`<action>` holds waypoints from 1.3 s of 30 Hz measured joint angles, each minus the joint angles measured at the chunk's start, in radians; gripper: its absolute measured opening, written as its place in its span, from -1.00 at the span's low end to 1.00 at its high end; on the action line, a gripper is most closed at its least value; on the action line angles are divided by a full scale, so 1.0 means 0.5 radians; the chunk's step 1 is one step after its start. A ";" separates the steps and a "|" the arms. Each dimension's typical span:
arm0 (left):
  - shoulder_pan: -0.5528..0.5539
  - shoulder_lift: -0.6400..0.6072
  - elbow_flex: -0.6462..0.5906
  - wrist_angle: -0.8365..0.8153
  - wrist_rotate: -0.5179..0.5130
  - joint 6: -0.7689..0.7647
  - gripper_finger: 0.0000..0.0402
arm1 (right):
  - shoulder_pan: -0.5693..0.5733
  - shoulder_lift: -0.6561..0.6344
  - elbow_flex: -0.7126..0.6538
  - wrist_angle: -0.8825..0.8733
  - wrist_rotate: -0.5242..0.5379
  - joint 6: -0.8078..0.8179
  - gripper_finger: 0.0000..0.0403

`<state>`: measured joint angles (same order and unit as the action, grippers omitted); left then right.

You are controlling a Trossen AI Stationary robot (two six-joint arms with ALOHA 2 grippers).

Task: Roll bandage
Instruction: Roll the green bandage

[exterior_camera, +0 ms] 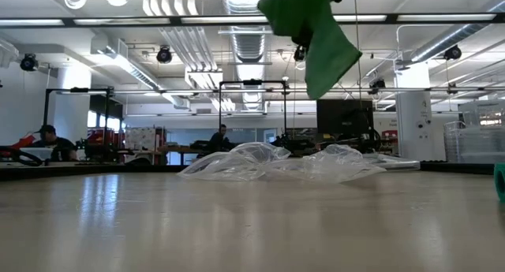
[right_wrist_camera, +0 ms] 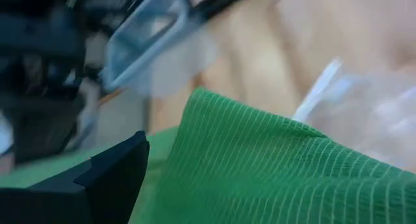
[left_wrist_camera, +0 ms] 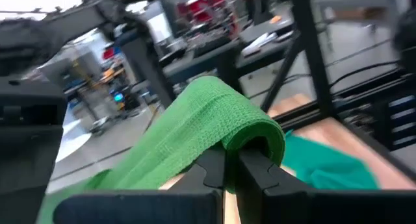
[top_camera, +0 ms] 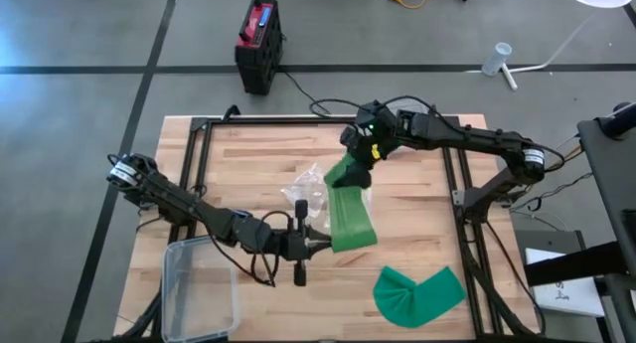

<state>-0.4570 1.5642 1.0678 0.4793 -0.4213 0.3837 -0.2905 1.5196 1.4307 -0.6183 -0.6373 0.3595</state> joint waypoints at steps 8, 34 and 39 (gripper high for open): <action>-0.010 0.028 0.095 -0.006 0.321 0.000 -0.99 | 0.000 0.053 -0.023 -0.442 -0.165 -0.084 0.80; -0.201 -0.326 0.147 -0.108 0.961 0.041 -0.99 | 0.215 0.302 -0.236 -0.647 -1.560 -1.576 0.80; -0.199 -0.387 0.146 -0.101 0.694 -0.183 -0.99 | 0.263 0.125 -0.246 -0.708 -1.433 -1.720 0.80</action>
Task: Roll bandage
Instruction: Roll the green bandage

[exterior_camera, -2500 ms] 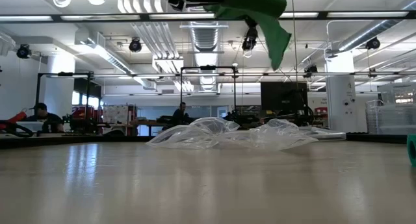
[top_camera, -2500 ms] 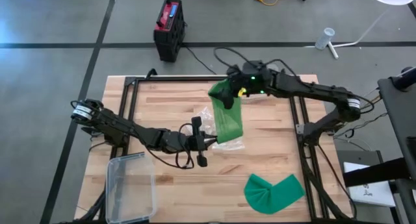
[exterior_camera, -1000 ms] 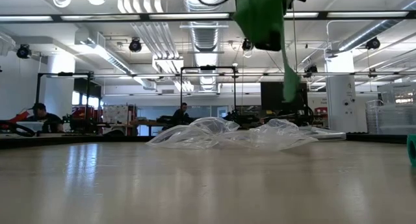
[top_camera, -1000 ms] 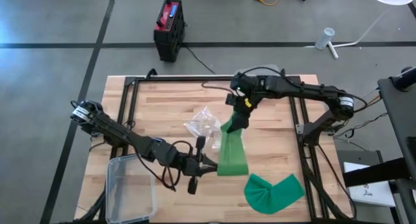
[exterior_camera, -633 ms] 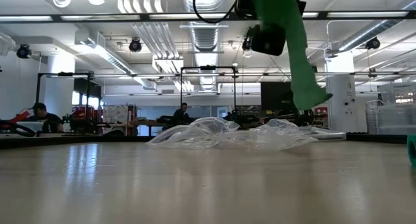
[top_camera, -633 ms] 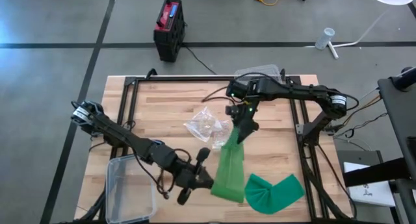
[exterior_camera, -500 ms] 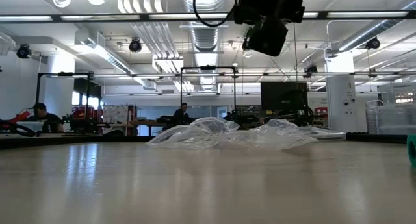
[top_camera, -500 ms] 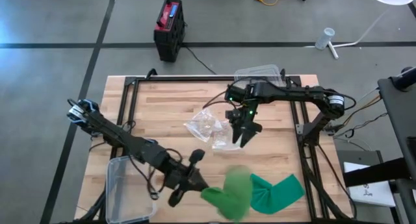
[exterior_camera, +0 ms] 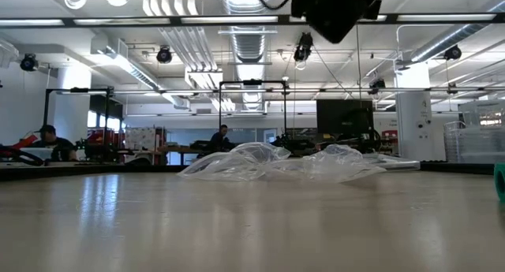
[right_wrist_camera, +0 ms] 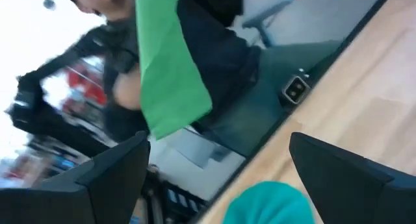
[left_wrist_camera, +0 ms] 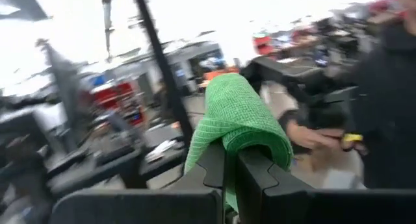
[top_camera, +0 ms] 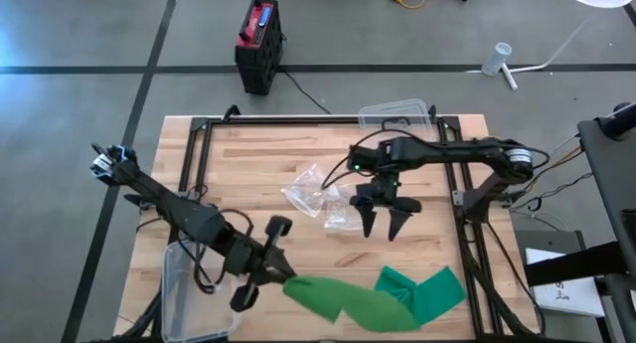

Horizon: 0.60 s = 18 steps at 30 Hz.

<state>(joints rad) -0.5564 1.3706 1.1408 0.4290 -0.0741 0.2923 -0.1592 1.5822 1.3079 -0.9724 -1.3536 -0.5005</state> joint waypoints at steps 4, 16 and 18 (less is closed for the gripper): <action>0.006 -0.003 -0.002 -0.074 -0.186 -0.131 -0.99 | 0.036 -0.236 0.000 -0.011 0.444 0.084 0.80; 0.174 0.092 -0.005 0.096 -0.206 -0.360 -0.99 | 0.319 -1.111 -0.116 0.476 2.011 0.811 0.80; 0.245 0.122 -0.005 0.160 -0.205 -0.404 -0.99 | 0.389 -1.207 -0.194 0.654 2.106 0.873 0.80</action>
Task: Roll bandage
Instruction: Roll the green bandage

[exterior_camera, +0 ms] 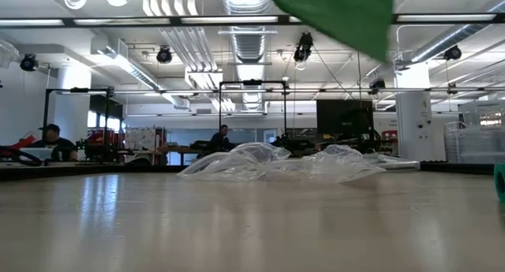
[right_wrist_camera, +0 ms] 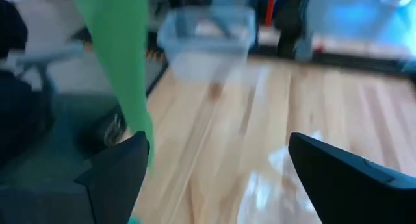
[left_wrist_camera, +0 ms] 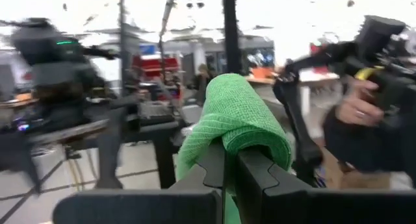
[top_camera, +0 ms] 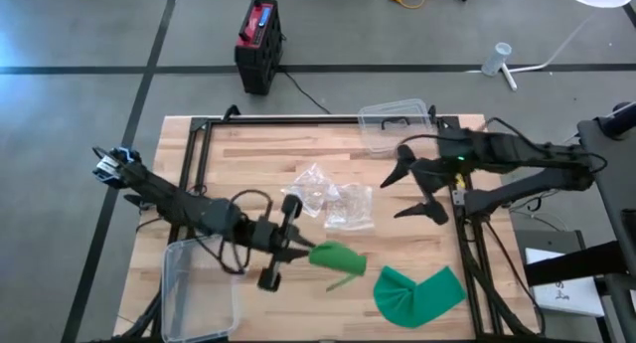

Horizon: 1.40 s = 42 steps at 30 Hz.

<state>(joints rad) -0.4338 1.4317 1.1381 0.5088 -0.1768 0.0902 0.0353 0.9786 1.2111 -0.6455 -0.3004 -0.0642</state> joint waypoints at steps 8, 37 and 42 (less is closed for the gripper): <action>0.339 0.021 -0.004 0.001 -0.001 -0.181 -0.99 | 0.152 -0.203 -0.380 0.413 0.341 0.165 0.80; 0.989 -0.038 -0.951 1.549 0.447 -0.745 -0.99 | 0.302 0.136 -0.871 1.036 0.984 0.551 0.80; 0.985 -0.121 -1.074 1.596 0.463 -0.730 -0.99 | 0.306 0.230 -0.856 1.154 0.985 0.548 0.80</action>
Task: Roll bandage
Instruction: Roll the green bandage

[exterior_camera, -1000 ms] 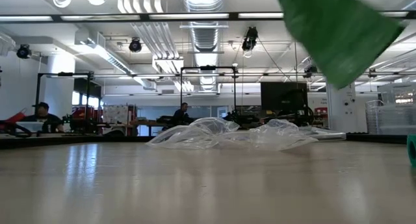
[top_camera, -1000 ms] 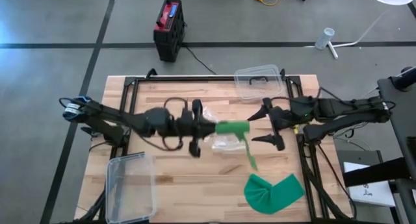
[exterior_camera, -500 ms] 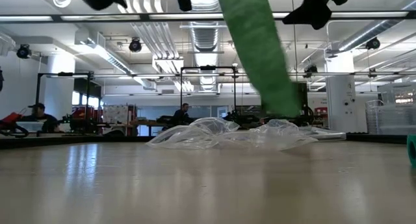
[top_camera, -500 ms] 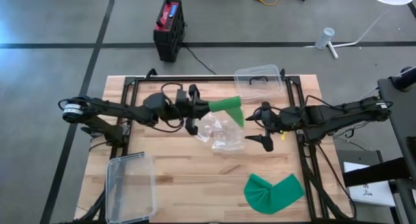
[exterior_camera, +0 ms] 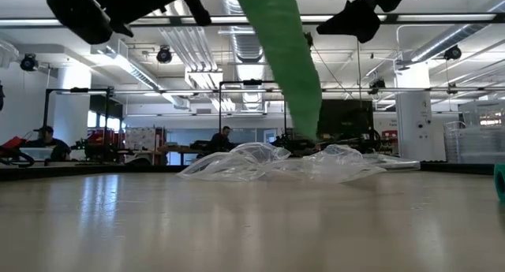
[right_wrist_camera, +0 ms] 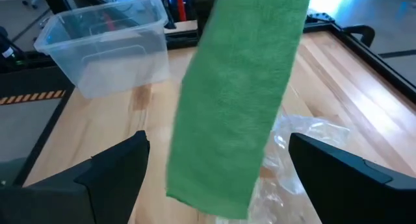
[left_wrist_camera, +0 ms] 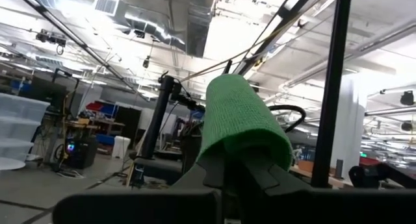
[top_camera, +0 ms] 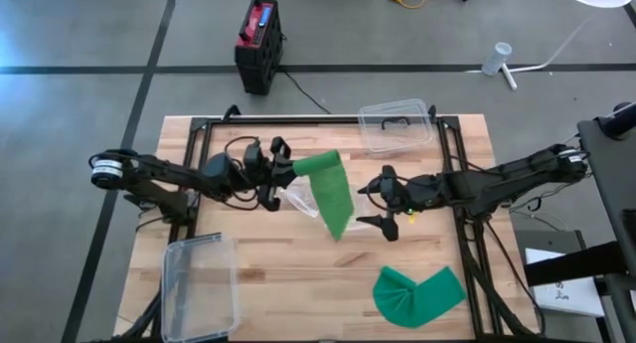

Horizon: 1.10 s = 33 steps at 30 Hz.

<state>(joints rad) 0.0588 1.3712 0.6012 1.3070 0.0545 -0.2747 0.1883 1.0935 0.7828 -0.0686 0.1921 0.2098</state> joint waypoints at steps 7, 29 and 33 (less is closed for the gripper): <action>-0.002 -0.093 -0.104 -0.002 0.002 0.040 -0.99 | 0.002 0.026 0.056 0.087 0.000 -0.066 0.80; -0.164 -0.195 -0.135 -0.221 0.010 0.198 -0.99 | -0.002 0.084 0.058 0.137 -0.032 -0.055 0.80; -0.199 -0.196 -0.135 -0.221 -0.032 0.225 -0.99 | -0.002 0.084 0.058 0.205 -0.032 -0.082 0.80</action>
<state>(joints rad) -0.0409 1.2732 0.5339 1.1965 0.0384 -0.1620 0.1875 1.1355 0.8120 0.0338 0.1761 0.1686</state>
